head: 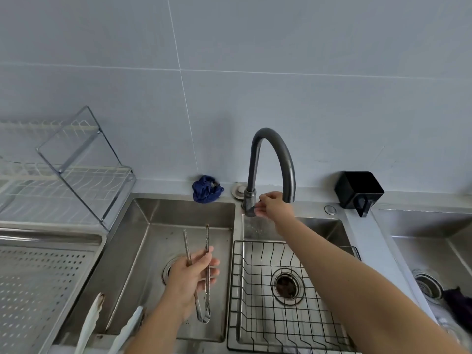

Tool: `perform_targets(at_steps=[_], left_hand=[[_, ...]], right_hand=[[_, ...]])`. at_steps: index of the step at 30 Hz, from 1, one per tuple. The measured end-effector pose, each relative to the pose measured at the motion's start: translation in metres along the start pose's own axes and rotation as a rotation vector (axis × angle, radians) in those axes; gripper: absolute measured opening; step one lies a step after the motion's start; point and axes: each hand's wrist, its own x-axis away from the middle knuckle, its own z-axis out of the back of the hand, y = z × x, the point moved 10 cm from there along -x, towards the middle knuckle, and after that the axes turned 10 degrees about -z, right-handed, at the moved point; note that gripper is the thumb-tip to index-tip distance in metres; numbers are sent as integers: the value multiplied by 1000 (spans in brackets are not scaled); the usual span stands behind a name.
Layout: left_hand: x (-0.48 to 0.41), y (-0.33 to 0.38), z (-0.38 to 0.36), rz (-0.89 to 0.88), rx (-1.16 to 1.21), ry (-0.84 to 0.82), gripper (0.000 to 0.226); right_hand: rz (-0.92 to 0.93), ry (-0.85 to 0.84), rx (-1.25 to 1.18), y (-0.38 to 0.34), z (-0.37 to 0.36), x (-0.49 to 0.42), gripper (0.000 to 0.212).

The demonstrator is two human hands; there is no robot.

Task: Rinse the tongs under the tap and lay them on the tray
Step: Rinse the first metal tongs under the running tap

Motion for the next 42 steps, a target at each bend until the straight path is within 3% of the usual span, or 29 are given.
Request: perform_targets(at_steps=[8, 16, 20, 25, 32, 35, 38, 42], left_hand=[[14, -4, 4, 6, 23, 22, 21], [14, -2, 8, -13, 24, 19, 22], [14, -6, 1, 5, 36, 2, 22], [8, -5, -21, 14, 39, -38, 21], [8, -10, -42, 52, 10, -84, 25], [9, -13, -43, 66, 5, -74, 25], [10, -15, -44, 68, -2, -73, 24], [10, -17, -44, 78, 0, -72, 24]], right_hand=[[32, -37, -63, 18, -2, 0, 26], [80, -83, -105, 30, 8, 21, 14], [4, 32, -81, 72, 36, 31, 13], [-104, 2, -53, 117, 51, 41, 16], [-131, -29, 65, 114, 54, 42, 23], [-112, -117, -8, 117, 46, 42, 16], [-110, -100, -61, 123, 46, 39, 13], [2, -58, 119, 108, 45, 40, 22]])
